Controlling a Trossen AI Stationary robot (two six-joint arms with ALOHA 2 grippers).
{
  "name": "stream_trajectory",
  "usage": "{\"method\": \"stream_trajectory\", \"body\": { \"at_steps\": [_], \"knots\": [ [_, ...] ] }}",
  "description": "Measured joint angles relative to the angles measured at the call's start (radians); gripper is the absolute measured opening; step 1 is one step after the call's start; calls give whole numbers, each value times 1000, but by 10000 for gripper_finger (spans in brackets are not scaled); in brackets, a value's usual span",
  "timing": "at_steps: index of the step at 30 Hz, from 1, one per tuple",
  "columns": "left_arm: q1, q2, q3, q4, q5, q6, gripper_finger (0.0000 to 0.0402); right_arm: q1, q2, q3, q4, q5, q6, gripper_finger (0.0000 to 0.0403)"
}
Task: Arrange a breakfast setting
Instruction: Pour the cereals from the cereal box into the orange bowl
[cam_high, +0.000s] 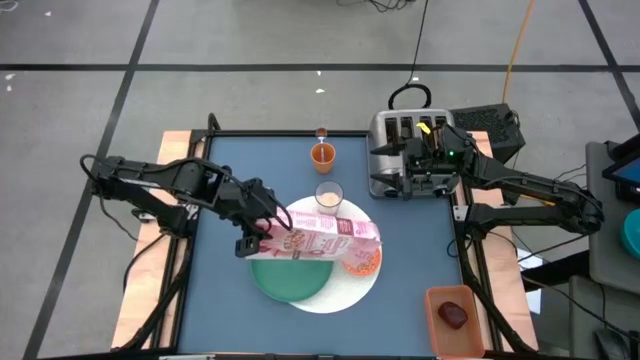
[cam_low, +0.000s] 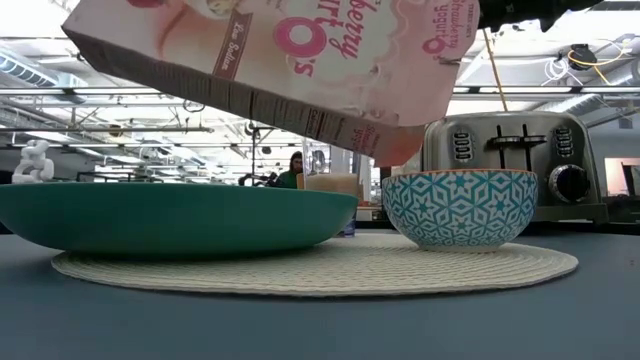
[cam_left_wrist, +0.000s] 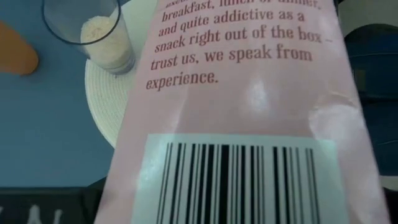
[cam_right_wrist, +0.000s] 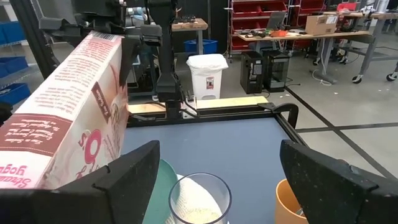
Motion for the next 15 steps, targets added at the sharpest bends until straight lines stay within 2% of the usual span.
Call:
{"method": "stream_trajectory", "body": {
  "at_steps": [15],
  "knots": [
    [51, 0, 0, 0, 65, 1, 234, 0, 0, 0, 0, 0, 0, 325]
  ]
}}
